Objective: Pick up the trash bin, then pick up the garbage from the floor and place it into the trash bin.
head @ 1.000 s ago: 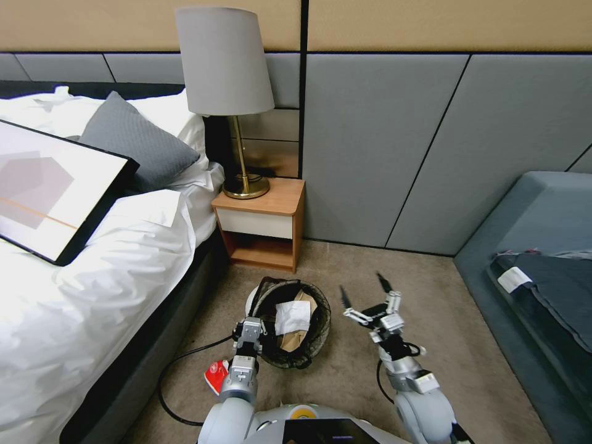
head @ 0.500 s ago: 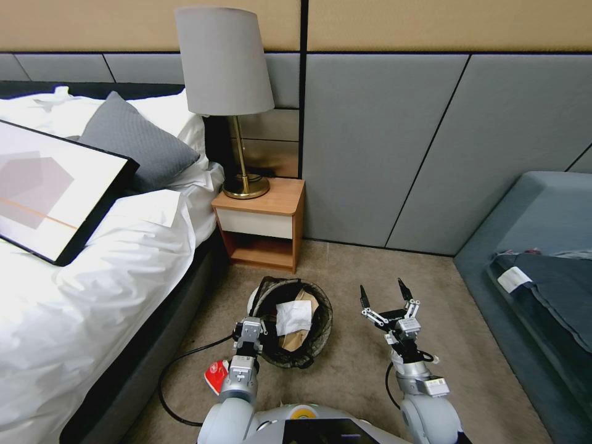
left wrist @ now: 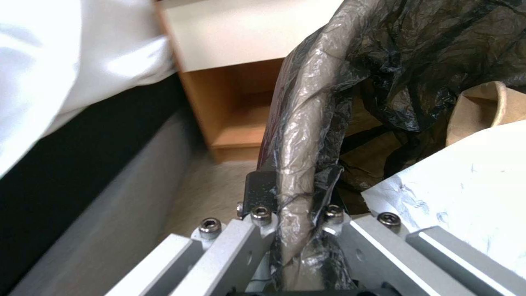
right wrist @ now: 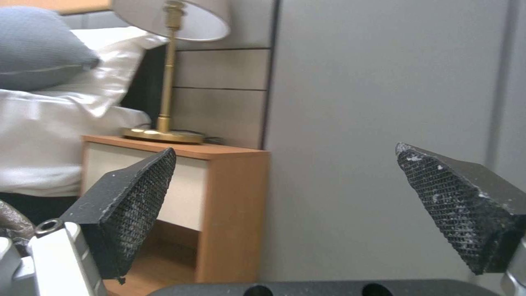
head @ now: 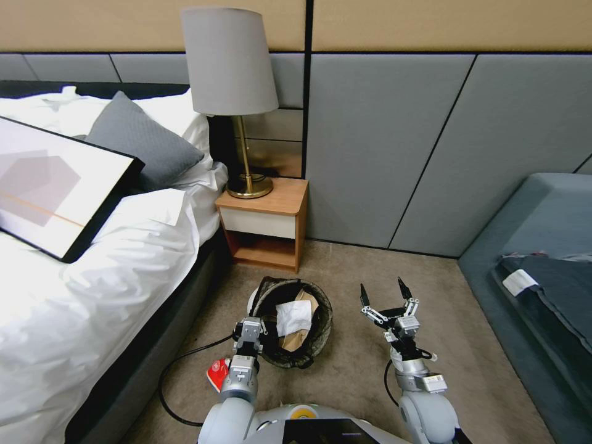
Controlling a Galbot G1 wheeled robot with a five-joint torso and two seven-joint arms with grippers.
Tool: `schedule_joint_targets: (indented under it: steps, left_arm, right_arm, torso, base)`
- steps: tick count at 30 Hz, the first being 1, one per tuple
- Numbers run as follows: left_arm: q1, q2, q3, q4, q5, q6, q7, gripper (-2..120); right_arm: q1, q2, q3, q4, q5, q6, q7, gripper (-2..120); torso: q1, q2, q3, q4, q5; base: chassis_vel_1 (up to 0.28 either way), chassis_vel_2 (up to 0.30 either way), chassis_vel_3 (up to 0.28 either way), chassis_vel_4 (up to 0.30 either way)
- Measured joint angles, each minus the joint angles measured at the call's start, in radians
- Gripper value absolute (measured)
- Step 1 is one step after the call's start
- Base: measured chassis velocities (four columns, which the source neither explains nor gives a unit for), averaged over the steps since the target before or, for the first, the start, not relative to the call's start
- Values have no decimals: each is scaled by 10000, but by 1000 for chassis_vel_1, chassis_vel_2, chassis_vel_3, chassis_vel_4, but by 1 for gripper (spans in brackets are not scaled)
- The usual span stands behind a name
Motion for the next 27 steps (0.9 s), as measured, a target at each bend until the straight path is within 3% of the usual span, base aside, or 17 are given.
schedule_joint_targets:
  steps: [27]
  left_arm:
    - [32,79,53,-62,27,-12,0,0]
  right_arm:
    - [76,-41,-132,127,-46,-246,13,100]
  torso:
    - [2,0,0,0,1]
  base:
    - [109,116,119,113]
